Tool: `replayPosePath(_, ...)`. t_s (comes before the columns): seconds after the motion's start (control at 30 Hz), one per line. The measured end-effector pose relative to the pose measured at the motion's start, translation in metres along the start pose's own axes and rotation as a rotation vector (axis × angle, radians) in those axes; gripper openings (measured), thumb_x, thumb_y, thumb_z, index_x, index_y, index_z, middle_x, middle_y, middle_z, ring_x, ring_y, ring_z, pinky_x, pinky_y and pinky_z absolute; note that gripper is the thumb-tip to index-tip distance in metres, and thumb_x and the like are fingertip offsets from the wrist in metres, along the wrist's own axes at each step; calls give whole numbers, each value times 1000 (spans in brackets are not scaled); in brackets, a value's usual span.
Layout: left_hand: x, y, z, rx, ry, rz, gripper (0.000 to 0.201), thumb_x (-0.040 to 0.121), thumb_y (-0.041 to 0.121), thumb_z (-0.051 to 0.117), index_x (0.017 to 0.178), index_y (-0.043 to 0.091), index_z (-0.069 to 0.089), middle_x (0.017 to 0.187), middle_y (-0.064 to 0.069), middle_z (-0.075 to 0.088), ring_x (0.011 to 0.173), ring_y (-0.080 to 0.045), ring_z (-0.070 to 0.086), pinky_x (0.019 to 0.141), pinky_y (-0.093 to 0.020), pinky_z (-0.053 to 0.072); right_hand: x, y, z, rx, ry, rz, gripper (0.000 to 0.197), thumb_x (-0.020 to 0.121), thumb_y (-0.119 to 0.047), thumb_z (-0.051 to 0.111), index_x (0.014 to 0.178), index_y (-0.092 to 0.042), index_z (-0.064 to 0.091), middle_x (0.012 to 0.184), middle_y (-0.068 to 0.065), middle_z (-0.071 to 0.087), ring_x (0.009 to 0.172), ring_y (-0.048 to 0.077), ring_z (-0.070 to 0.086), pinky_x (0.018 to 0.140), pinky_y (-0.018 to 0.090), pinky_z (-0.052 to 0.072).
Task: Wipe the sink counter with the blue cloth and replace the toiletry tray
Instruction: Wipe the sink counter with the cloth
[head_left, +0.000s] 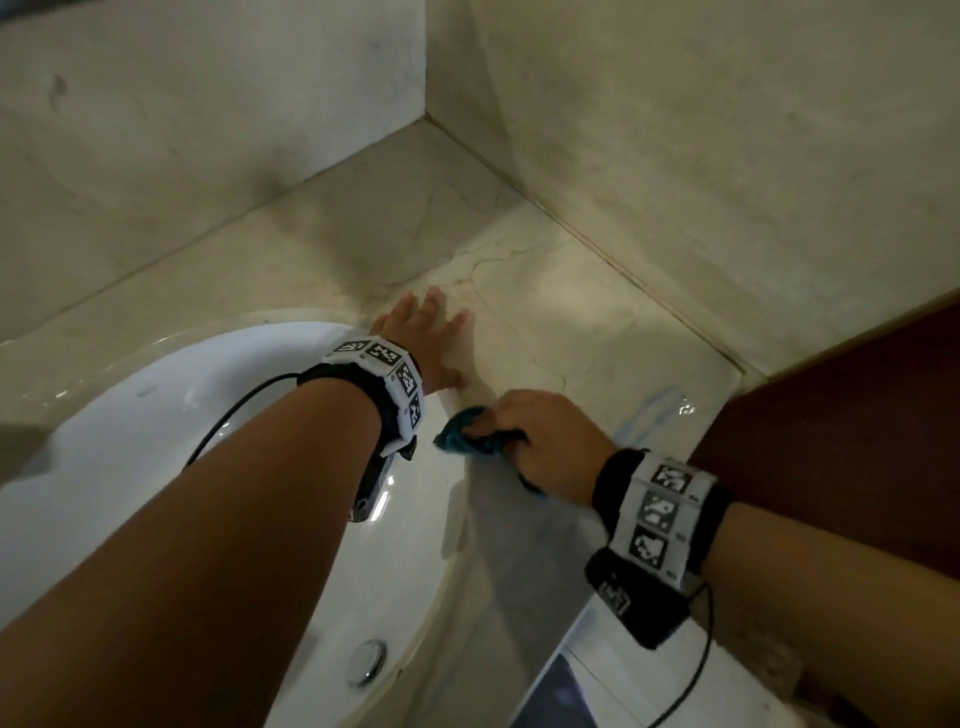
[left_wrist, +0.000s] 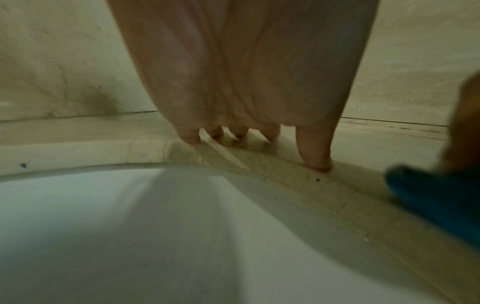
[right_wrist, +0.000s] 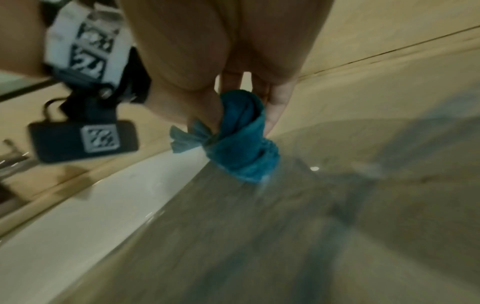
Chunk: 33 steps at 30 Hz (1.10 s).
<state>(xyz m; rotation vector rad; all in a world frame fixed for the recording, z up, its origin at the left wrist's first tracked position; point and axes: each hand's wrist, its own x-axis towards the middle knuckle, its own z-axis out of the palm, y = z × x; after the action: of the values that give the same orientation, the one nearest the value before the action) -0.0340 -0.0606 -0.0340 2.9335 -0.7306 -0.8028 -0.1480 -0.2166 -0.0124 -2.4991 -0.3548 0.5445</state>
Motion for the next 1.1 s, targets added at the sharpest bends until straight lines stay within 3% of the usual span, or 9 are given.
replayPosePath(0.17, 2, 1, -1, -26, -26, -13, 85, 84, 59, 55, 149, 39, 2, 158, -1, -14, 145, -32, -7, 117, -50, 15, 24, 55, -58, -94, 284, 236, 43, 85, 6, 45, 121, -11, 62, 127, 18, 56, 117, 34, 50, 103, 30, 34)
replayPosePath(0.33, 2, 1, 0, -59, -23, -40, 86, 84, 63, 52, 148, 42, -1, 158, 2, -17, 146, -29, -11, 119, -48, 8, 46, 86, -72, -182, 150, 505, 58, 90, -9, 51, 144, -13, 31, 153, 12, 24, 138, 32, 27, 116, 30, 18)
replayPosePath(0.5, 8, 2, 0, -33, -6, -37, 87, 81, 62, 55, 148, 41, 3, 158, -1, -12, 145, -33, -5, 117, -51, 14, 26, 49, -35, -178, 216, 249, 56, 82, 7, 51, 136, -9, 45, 145, 12, 41, 134, 29, 38, 113, 26, 20)
replayPosePath(0.6, 11, 1, 2, -20, -4, -38, 87, 80, 64, 55, 146, 40, 4, 158, -3, -9, 145, -36, -1, 116, -52, 17, 6, 37, -2, -176, 147, 44, 50, 74, 11, 53, 119, -8, 63, 130, 17, 57, 116, 37, 56, 106, 42, 36)
replayPosePath(0.67, 12, 1, 2, -18, -1, -39, 86, 80, 65, 54, 146, 39, 4, 159, -4, -9, 145, -36, -1, 116, -52, 16, -2, 37, 6, -135, 82, -13, 47, 71, 9, 54, 112, -10, 68, 125, 16, 61, 109, 34, 61, 103, 44, 41)
replayPosePath(0.8, 12, 2, 3, -43, 7, -47, 87, 80, 64, 55, 146, 41, 4, 159, -3, -9, 145, -35, 0, 116, -52, 16, 0, 35, -19, 87, 160, 140, 46, 77, 16, 49, 110, -9, 69, 127, 11, 60, 118, 25, 55, 96, 9, 31)
replayPosePath(0.87, 10, 3, 0, -54, -1, -50, 86, 81, 63, 56, 147, 41, 5, 159, -2, -10, 145, -34, -1, 117, -50, 15, 5, 43, -39, 93, 283, 231, 44, 82, 14, 45, 113, -9, 67, 129, 12, 57, 120, 27, 52, 93, 7, 29)
replayPosePath(1.03, 8, 3, -3, -72, -23, -67, 86, 83, 62, 55, 149, 41, 2, 159, 0, -14, 146, -32, -7, 118, -49, 11, 24, 102, -69, -40, 446, 446, 38, 86, 0, 49, 120, -10, 62, 138, 13, 49, 126, 34, 45, 112, 29, 27)
replayPosePath(1.1, 9, 4, -3, -73, -26, -74, 87, 83, 61, 56, 149, 41, 3, 159, 0, -15, 146, -31, -8, 118, -50, 11, 22, 112, -67, -87, 444, 482, 34, 87, -8, 53, 120, -12, 62, 137, 12, 51, 122, 35, 48, 110, 37, 33)
